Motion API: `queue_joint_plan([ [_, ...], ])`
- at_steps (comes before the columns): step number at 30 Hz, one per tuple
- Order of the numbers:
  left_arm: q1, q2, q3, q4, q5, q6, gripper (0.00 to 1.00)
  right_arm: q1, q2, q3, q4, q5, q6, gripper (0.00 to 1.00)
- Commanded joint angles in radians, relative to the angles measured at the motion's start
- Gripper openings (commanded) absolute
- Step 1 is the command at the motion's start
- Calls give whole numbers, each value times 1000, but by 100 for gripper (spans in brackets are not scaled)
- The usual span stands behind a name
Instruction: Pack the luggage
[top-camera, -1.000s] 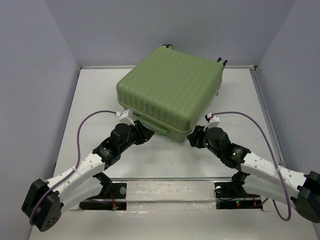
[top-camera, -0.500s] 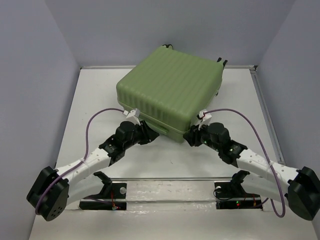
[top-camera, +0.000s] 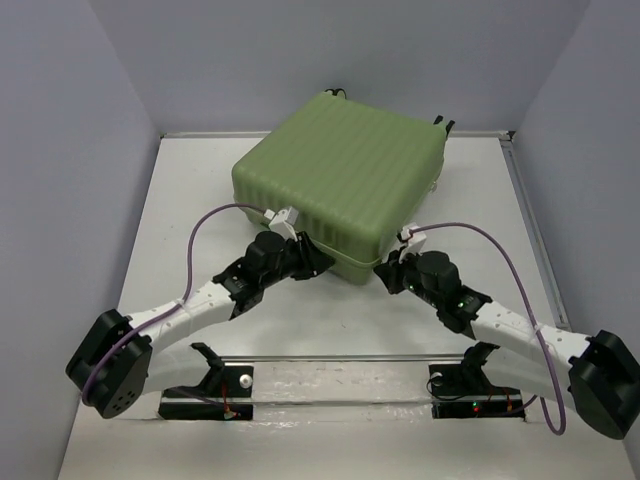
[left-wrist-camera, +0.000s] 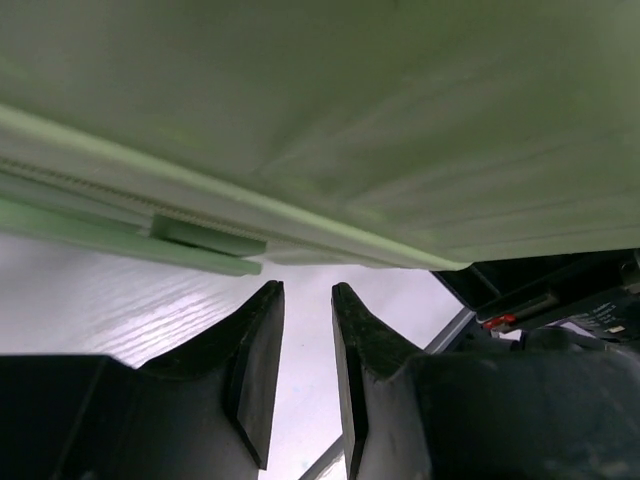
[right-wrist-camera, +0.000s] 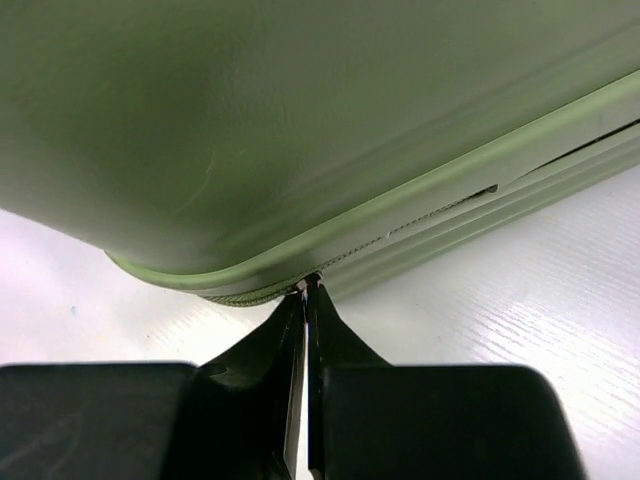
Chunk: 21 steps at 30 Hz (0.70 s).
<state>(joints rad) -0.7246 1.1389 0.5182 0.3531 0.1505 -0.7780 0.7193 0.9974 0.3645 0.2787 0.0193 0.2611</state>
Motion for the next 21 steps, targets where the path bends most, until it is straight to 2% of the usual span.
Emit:
queue_joint_plan([
  [1, -18, 38, 75, 90, 30, 6, 36, -1, -71, -9, 110, 34, 26, 7],
  [7, -25, 105, 120, 112, 34, 8, 36, -1, -170, -22, -3, 33, 24, 7],
  [9, -27, 107, 120, 116, 32, 6, 35, -1, -168, -19, 2, 5, 21, 18],
  [11, -29, 104, 120, 118, 32, 3, 35, -1, -149, -10, 5, 1, 14, 36],
  [12, -27, 102, 117, 118, 32, 3, 35, -1, -132, -3, 7, 13, 6, 38],
  [21, -30, 110, 114, 121, 41, 5, 35, -1, -94, 14, 69, 65, -46, 36],
])
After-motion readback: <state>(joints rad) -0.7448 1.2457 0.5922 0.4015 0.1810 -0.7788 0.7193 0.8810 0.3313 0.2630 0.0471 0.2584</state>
